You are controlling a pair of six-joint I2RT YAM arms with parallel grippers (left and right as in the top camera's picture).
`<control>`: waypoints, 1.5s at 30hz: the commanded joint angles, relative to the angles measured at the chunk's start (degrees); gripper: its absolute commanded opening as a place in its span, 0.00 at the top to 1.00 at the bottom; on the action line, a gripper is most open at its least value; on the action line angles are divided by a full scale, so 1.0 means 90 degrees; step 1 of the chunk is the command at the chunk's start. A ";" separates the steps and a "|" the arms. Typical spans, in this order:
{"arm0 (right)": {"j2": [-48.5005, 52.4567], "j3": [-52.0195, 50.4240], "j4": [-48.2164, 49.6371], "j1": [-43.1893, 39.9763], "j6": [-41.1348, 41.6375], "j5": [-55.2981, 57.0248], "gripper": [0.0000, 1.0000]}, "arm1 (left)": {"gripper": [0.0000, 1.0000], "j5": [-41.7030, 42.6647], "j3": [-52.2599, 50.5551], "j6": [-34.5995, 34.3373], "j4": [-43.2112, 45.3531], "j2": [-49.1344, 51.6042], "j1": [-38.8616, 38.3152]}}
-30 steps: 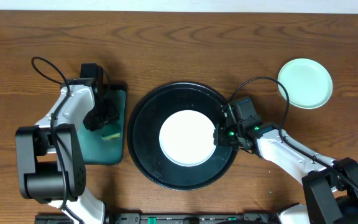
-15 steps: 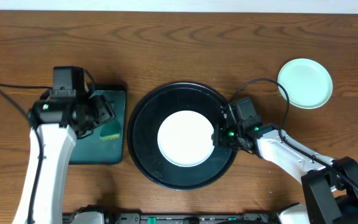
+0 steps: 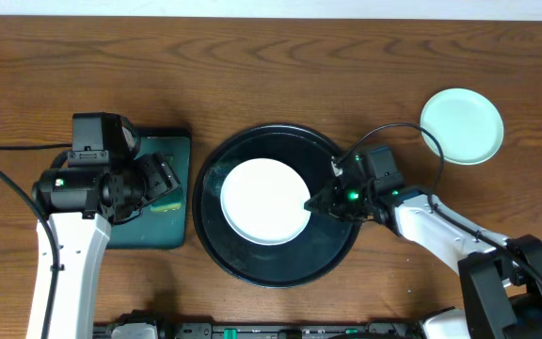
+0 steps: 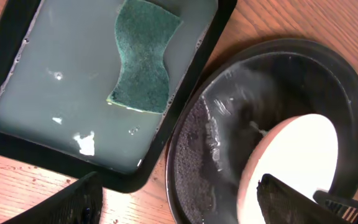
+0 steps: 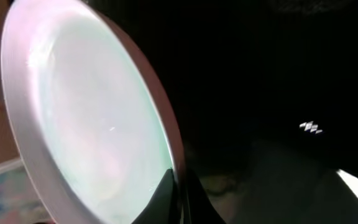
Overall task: Clean dirty plates on tray and stack at the side
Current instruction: 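Tilt the white plate up off the black tray with the right gripper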
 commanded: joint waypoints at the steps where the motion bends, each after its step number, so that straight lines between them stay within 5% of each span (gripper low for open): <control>1: -0.0005 0.0022 0.0044 -0.0192 0.0148 -0.0879 0.98 | 0.20 0.0036 -0.0032 -0.0032 -0.0027 -0.0029 -0.0002; 8: -0.0015 0.0022 0.0967 -0.0381 -0.0029 -0.0894 0.99 | 0.20 0.0036 -0.0032 -0.0032 -0.0027 -0.0029 -0.0002; 16: -0.0466 0.0058 0.1367 -0.0413 -0.0865 0.0750 0.98 | 0.19 0.0036 -0.0032 -0.0032 -0.0007 -0.0029 -0.0002; 29: -0.1256 0.1406 -0.3925 -0.0265 -0.1083 0.3677 0.98 | 0.20 0.0036 -0.0032 -0.0032 0.0017 -0.0029 -0.0002; 37: -0.1243 0.1807 -0.6059 -0.0136 -0.1180 0.3077 0.98 | 0.20 0.0036 -0.0032 -0.0032 0.0015 -0.0029 -0.0002; 45: -0.1243 0.1795 -0.6574 -0.0073 -0.2176 0.1158 0.98 | 0.20 0.0036 -0.0032 -0.0032 -0.0061 -0.0029 -0.0002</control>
